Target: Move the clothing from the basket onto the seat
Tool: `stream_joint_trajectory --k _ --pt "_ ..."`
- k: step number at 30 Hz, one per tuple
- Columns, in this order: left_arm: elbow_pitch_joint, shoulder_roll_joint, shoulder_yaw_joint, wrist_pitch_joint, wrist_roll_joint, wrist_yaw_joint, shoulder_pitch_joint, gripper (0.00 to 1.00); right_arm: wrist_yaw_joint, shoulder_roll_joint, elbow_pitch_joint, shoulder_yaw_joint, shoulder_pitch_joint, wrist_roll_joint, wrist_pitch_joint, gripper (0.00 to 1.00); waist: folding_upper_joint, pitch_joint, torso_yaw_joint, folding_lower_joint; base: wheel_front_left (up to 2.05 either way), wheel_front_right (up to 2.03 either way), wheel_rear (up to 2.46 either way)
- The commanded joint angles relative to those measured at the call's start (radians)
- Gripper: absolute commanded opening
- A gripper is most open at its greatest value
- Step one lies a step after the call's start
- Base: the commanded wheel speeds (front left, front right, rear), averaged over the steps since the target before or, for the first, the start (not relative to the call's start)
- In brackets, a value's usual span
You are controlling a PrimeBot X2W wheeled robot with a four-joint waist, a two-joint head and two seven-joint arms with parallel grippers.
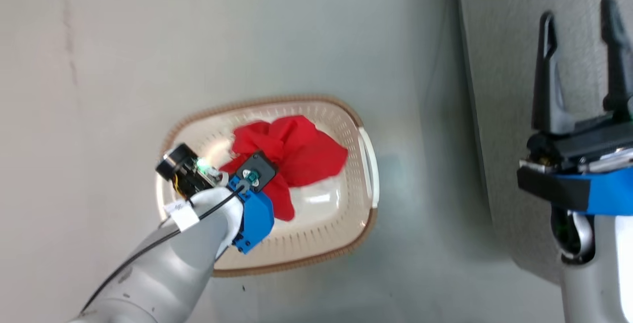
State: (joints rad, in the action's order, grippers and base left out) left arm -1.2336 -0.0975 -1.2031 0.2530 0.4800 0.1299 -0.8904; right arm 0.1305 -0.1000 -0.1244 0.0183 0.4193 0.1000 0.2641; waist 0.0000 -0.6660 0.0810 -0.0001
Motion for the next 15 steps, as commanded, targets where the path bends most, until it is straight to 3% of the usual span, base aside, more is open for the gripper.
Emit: stream_joint_trajectory --k 1,7,15 --pt "0.015 0.001 0.020 0.010 0.019 -0.004 0.027 0.00 0.000 -0.004 0.016 0.005 -0.034 0.006 0.001 1.00 0.0000 0.146 -0.051 0.0001 0.00 0.00 0.00" --pt "0.181 -0.056 0.153 0.013 0.074 -0.057 0.114 0.00 0.000 -0.005 0.066 0.015 -0.119 0.013 0.001 1.00 0.0000 0.318 -0.074 0.0001 0.00 0.00 0.00" --pt "0.457 -0.140 0.331 0.013 0.043 -0.111 0.252 0.00 0.000 0.006 0.102 0.027 -0.221 0.023 0.001 1.00 0.0000 0.497 -0.083 0.0001 0.00 0.00 0.00"
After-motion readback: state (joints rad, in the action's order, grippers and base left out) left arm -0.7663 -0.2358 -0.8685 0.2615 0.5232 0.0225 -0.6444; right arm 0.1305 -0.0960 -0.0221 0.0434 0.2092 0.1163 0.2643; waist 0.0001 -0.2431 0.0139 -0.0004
